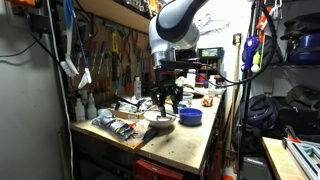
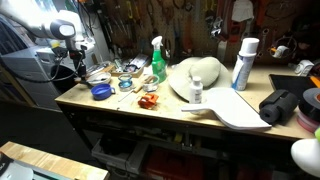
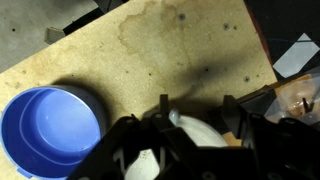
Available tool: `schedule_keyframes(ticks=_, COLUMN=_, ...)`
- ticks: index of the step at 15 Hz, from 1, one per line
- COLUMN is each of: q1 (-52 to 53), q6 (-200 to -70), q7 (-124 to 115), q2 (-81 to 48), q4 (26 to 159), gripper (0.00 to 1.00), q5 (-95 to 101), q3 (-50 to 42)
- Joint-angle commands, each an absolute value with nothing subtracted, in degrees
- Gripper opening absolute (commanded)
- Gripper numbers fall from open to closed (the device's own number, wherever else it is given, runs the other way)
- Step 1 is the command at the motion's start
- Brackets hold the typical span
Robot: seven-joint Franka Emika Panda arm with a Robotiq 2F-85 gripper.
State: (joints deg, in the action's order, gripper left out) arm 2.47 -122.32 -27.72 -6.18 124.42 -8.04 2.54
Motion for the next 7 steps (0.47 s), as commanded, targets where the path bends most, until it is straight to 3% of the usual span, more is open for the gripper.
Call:
schedule_keyframes(ticks=1, q1=-0.14, q6=-113.93, q7=-15.97, q2=-2.44, q4=122.44, gripper=0.90, q5=-16.12, q3=1.16)
schedule_keyframes(ticks=2, q1=-0.95, q6=-111.95, q7=-12.11, q2=-0.20, q4=122.77, gripper=0.98, q5=-17.15, q3=0.42)
schedule_keyframes(ticks=3, q1=-1.83, q6=-109.61, q7=-7.66, q2=1.22, q4=122.52, gripper=1.00, q5=-18.62, q3=-0.43)
schedule_keyframes(ticks=6, q1=-4.24, q6=-102.56, q7=5.47, q2=5.09, q4=122.70, gripper=1.00, q5=-21.60, q3=-3.74)
schedule_keyframes(ticks=7, q1=-2.94, q6=-105.57, q7=-1.31, q2=2.12, q4=120.97, gripper=1.00, q5=-18.97, q3=-2.51)
